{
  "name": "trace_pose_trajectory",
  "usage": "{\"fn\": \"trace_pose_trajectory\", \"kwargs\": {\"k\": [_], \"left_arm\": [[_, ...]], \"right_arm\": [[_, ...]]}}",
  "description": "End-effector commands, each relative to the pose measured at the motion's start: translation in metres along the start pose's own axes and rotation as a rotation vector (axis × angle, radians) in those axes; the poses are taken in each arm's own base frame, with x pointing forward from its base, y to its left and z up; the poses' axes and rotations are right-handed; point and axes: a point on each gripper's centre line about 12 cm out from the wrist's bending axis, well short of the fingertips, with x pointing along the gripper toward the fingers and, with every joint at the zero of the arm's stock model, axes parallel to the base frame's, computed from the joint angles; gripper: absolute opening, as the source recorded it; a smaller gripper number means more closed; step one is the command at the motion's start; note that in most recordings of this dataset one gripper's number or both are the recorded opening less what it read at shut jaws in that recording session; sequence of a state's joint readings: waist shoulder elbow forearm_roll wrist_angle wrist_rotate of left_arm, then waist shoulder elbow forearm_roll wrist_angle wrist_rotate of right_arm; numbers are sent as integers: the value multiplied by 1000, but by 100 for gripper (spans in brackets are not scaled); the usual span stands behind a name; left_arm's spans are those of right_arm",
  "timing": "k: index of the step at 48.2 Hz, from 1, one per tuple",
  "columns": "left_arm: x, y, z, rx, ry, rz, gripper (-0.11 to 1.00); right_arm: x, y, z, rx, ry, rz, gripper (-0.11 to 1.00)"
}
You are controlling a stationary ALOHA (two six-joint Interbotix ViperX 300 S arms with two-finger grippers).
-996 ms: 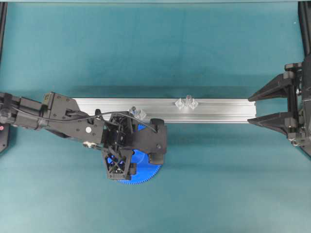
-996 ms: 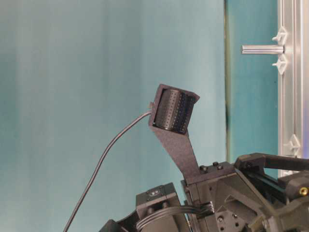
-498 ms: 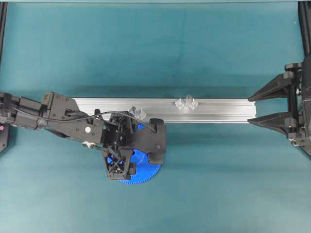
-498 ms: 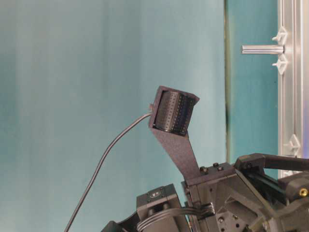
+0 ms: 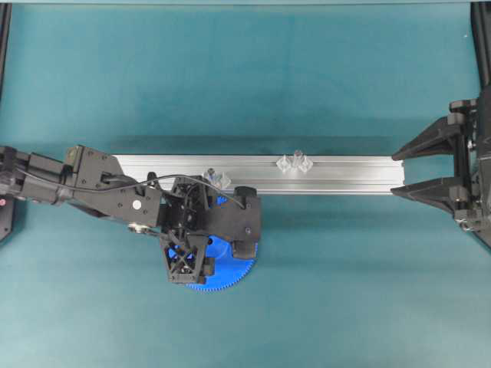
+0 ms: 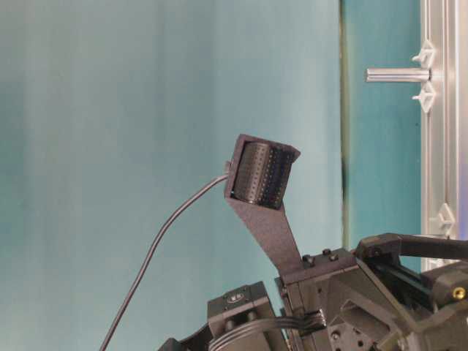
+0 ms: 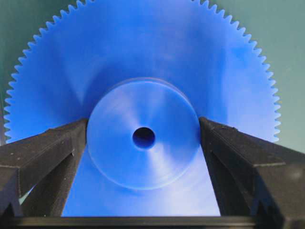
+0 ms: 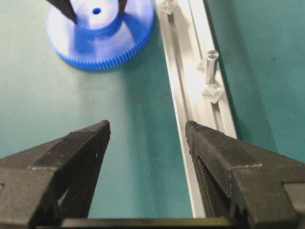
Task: Insert the large gear onto the shaft.
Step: 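Close the left gripper on the hub of the blue gear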
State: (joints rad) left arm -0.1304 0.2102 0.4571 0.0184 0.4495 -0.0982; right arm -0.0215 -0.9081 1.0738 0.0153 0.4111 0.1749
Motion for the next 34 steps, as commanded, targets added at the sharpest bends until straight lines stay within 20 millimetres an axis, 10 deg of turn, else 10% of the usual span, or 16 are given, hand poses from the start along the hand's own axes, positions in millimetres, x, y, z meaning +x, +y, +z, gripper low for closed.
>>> {"fn": "trace_pose_trajectory", "kwargs": {"k": [1,34], "left_arm": [[5,0,-5,1,18,1,94],[-2,0,-1,6,-3,0,78]], "right_arm": [[0,1,4,13,-13,5,73],[0,1,2,13,-10,4,73]]}}
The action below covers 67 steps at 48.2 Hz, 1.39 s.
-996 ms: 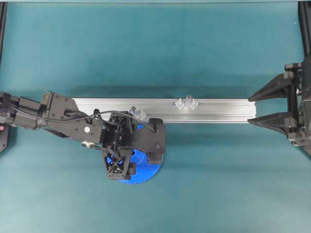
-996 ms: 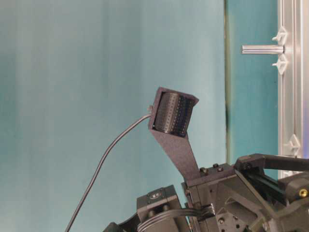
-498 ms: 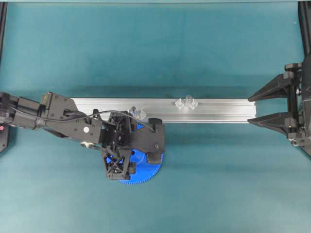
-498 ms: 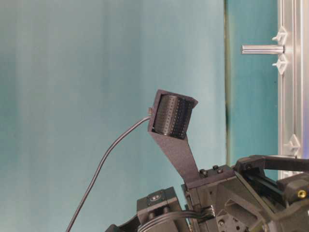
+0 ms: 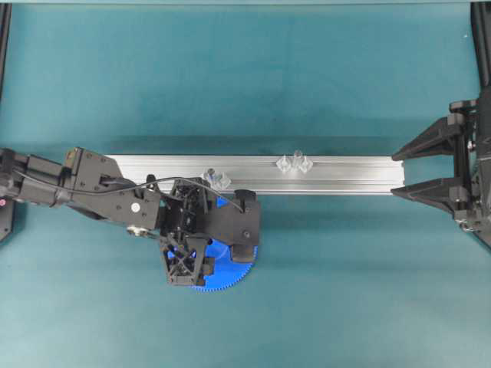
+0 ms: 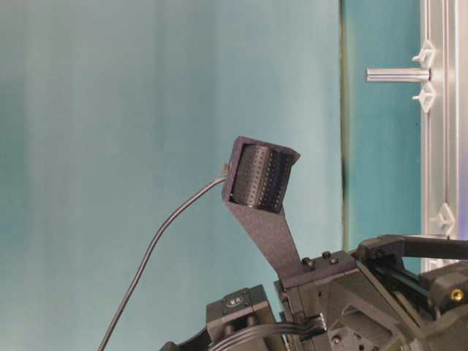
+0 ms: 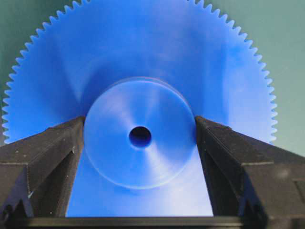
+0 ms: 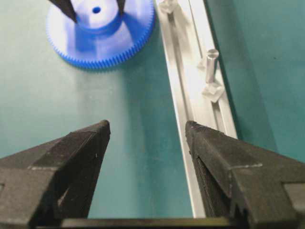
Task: Insert the large gear onto the shaft.
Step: 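Close the left gripper on the hub of the blue gear, then lift the blue gear and carry it over the right shaft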
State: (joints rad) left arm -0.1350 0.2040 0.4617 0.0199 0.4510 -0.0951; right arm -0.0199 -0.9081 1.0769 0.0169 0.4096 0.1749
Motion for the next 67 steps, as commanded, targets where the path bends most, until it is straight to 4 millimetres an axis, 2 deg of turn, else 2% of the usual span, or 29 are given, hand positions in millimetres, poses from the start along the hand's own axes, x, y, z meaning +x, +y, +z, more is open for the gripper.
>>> {"fn": "trace_pose_trajectory", "kwargs": {"k": [1,18,36,48,59,67], "left_arm": [[-2,2,0,-2,-5,1,77],[-24,0,20,24,-81,-4,77],[-34,-1,34,31,-115,-5,77],[-65,-3,65,76,-121,0,77],[-85,-3,87,163,-91,8,77],[-94,7,101,188,-125,24,77]], "right_arm": [[0,1,3,11,-13,4,73],[-2,0,1,12,-30,6,73],[-10,0,0,12,-57,12,73],[-11,0,-2,13,-59,12,73],[-12,0,-3,13,-63,13,73],[-14,-1,-3,13,-71,14,73]]}}
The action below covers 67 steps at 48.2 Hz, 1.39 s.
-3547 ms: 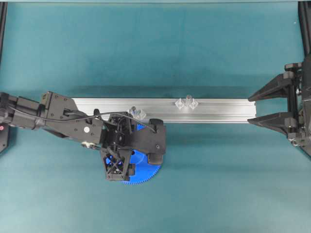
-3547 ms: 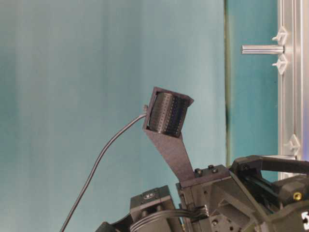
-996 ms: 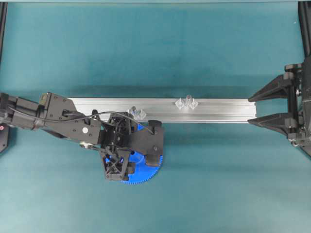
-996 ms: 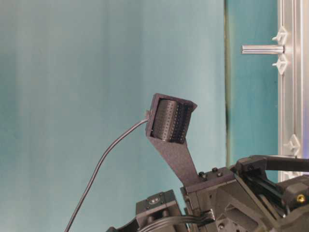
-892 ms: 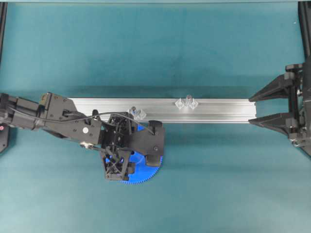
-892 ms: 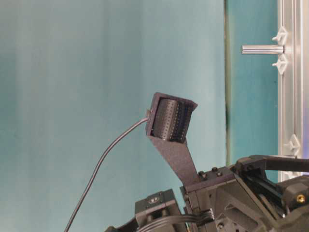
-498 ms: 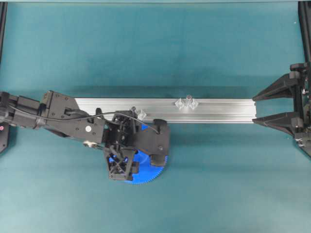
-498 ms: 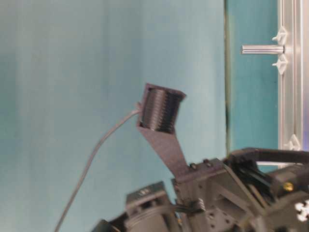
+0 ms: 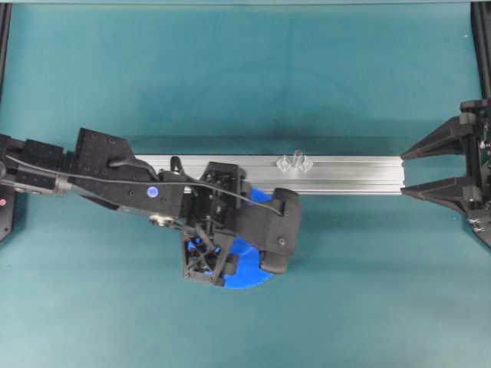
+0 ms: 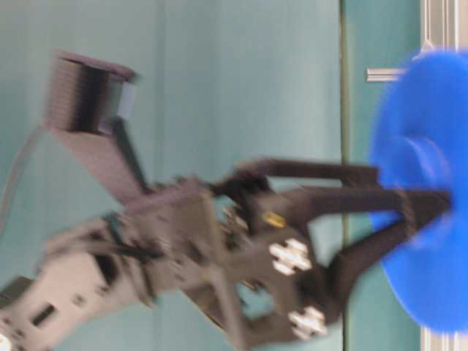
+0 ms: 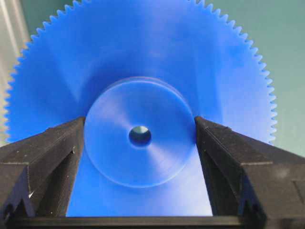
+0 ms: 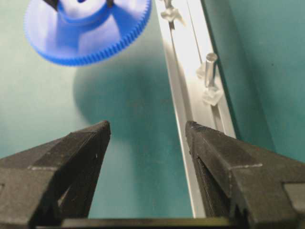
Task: Insert the large gear onto the shaft.
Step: 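Lift the blue gear and carry it over the right shaft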
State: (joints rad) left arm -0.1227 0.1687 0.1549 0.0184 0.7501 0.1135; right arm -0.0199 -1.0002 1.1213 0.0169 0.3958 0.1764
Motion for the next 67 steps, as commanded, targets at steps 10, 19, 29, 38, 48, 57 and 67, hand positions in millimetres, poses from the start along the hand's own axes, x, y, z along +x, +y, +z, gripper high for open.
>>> {"fn": "trace_pose_trajectory", "kwargs": {"k": [10,19,29,38,48,57,67], "left_arm": [[-39,37,32,6,-128,61,77],[-38,61,33,63,-127,95,77],[-38,75,43,86,-147,118,77],[-22,91,46,87,-143,135,77],[-11,107,49,116,-141,154,77],[0,114,49,124,-126,158,77],[15,121,50,121,-140,169,77]], "right_arm": [[-2,1,4,12,-15,4,73],[-1,1,3,14,-12,3,73],[-3,1,3,17,-21,5,73],[-4,0,3,17,-26,5,73],[-7,0,3,18,-39,6,73],[-8,0,2,18,-42,7,73],[-8,0,2,18,-42,7,73]]}}
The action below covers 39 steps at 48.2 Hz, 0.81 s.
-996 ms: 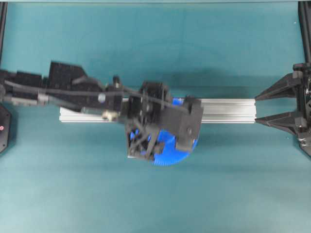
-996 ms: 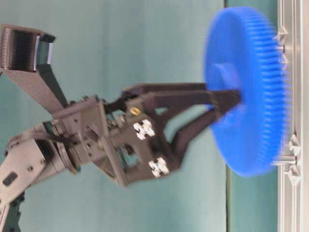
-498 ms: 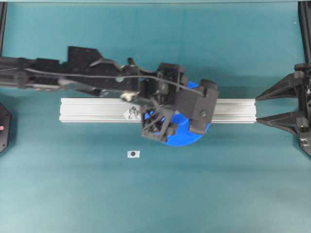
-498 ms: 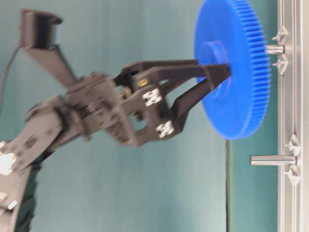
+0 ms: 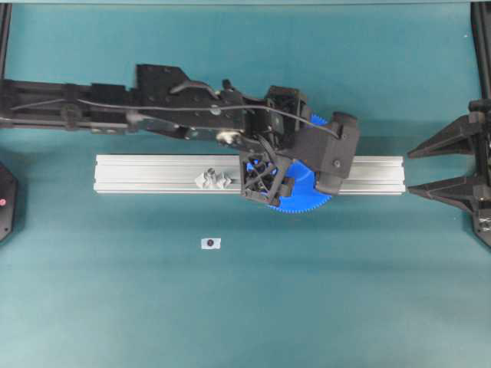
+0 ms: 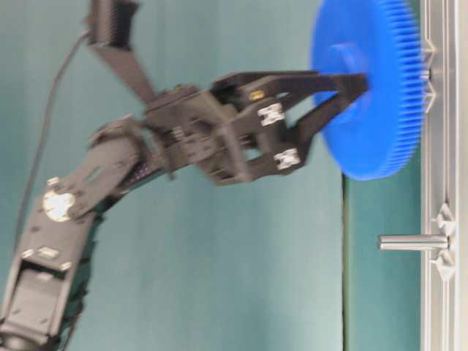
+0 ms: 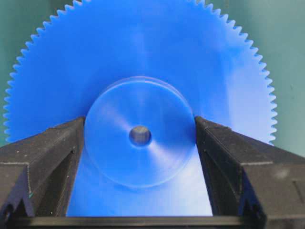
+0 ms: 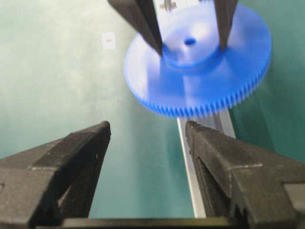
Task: Insert the large gear onto the shaft.
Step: 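Lift the blue gear and carry it over the right shaft, then align the gear's center hole above the right metal shaft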
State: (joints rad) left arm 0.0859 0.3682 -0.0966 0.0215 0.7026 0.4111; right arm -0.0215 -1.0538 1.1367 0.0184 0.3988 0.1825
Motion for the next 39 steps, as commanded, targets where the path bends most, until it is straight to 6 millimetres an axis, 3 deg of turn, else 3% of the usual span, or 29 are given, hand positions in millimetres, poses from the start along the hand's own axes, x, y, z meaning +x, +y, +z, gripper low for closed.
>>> {"fn": "trace_pose_trajectory", "kwargs": {"k": [1,24,39], "left_arm": [[-16,13,17,-7,-77,42,77],[-13,38,5,-47,-69,72,77],[0,38,-9,-57,-20,58,77]], "right_arm": [[0,0,3,10,-8,1,73],[-2,-1,2,13,-18,-3,73],[-3,-1,3,13,-21,-4,73]]}}
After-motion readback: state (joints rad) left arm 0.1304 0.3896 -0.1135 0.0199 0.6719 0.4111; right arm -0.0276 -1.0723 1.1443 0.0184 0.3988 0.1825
